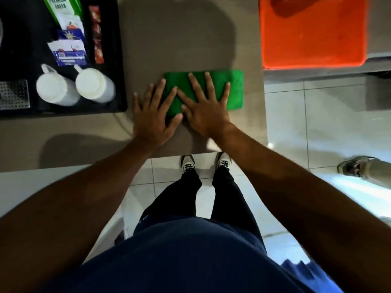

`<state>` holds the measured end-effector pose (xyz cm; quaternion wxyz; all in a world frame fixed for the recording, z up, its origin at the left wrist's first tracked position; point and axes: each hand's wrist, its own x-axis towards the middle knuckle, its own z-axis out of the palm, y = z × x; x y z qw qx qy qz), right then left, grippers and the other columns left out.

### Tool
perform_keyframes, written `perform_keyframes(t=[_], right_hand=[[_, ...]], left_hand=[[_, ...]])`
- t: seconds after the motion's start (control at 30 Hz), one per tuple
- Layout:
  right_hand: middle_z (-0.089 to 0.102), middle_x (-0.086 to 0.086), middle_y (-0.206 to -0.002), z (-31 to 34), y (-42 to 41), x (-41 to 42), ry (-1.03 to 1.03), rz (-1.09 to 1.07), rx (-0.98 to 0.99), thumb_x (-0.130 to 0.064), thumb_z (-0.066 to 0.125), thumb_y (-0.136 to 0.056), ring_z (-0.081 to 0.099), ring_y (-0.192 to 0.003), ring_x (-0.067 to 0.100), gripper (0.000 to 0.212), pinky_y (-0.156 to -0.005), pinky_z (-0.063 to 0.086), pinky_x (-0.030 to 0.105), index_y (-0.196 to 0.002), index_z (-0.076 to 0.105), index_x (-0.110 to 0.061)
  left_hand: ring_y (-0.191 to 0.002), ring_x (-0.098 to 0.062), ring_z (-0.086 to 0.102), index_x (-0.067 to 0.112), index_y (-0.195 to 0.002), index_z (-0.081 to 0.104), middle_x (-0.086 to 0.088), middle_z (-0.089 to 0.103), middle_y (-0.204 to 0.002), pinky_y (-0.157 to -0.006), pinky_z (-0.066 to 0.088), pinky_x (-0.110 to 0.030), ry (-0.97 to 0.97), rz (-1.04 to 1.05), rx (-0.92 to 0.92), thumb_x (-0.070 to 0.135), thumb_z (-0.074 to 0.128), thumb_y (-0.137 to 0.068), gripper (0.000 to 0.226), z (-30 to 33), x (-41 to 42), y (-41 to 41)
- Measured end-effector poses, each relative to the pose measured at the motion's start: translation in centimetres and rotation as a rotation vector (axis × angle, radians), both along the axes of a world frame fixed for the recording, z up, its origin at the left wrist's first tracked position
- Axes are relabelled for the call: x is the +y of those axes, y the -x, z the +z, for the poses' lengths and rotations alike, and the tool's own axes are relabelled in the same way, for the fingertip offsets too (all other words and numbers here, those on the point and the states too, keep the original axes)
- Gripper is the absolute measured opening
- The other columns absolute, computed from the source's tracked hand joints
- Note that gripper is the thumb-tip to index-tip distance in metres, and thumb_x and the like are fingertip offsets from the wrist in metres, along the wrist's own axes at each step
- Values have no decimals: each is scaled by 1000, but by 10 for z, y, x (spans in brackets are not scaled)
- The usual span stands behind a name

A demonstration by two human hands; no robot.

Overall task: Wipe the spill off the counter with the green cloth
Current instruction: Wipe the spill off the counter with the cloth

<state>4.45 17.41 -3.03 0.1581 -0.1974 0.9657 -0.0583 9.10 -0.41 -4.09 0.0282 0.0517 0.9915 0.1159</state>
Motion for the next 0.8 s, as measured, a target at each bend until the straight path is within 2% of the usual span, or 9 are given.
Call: perform_keyframes(t=[0.13, 0.23, 0.3, 0.4, 0.47, 0.57, 0.67, 0.73, 0.8], right_hand=[[10, 0, -173, -8, 103, 22, -32, -30, 9, -53, 17, -101, 2, -158, 43, 58, -112, 0, 82, -159, 16, -47], [6, 6, -173, -10, 158, 26, -52, -226, -37, -51, 17, -101, 0, -155, 51, 60, -103, -1, 90, -160, 14, -45], [11, 8, -173, -2, 123, 10, -50, -206, -33, -54, 20, -100, 5, -155, 51, 61, -106, 2, 88, -160, 17, -44], [14, 2, -173, 4, -18, 7, -11, 11, 1, -57, 22, -101, 9, -158, 42, 59, -113, 7, 80, -159, 20, -48], [15, -3, -173, 6, -70, 33, -29, 81, -33, -57, 26, -101, 11, -159, 38, 55, -114, 8, 79, -156, 21, -52], [16, -2, -172, -2, 16, 58, -90, 84, -31, -57, 24, -98, 12, -158, 40, 58, -111, 9, 83, -156, 23, -51], [9, 2, -173, -10, 136, 10, -42, -123, -30, -60, 16, -96, 2, -157, 46, 62, -107, 0, 87, -157, 15, -51], [10, 4, -173, -14, 160, -51, -19, -140, -6, -58, 19, -97, 2, -157, 46, 61, -107, -2, 86, -157, 16, -49], [9, 1, -173, -9, 147, -90, -5, -34, 29, -56, 20, -99, 2, -158, 44, 60, -110, -1, 83, -158, 17, -49]], left_hand=[[-153, -40, 31, 17, -147, 55, -16, 34, -166, -123, 18, -66, -72, 62, 67, 56, 44, -97, 64, -5, -2, 1], [-151, -39, 35, 6, -148, 49, -19, 36, -164, -124, 23, -59, -164, 191, 119, 53, 42, -100, 68, -7, -3, 1], [-150, -39, 38, 2, -149, 45, -21, 38, -163, -124, 28, -54, -176, 283, 143, 54, 36, -102, 70, -7, -4, 2], [-153, -37, 33, 5, -154, 39, -17, 38, -164, -127, 23, -50, -169, 294, 84, 53, 34, -102, 71, -3, -6, 0], [-153, -37, 32, 6, -155, 39, -14, 40, -163, -127, 22, -52, -163, 277, 65, 51, 37, -101, 70, -2, -6, 2], [-153, -36, 31, 12, -153, 44, -10, 42, -163, -125, 23, -54, -116, 250, 72, 54, 37, -100, 68, -5, -3, 4], [-152, -37, 33, 14, -151, 45, -10, 42, -163, -124, 23, -55, -25, 239, 89, 61, 26, -101, 71, -14, -6, 2], [-152, -39, 32, 13, -153, 44, -11, 40, -164, -124, 24, -56, -1, 224, 69, 61, 25, -102, 72, -14, -5, 4], [-154, -39, 28, 12, -154, 41, -12, 36, -166, -125, 22, -58, 6, 214, 14, 59, 31, -101, 72, -12, -2, 2]])
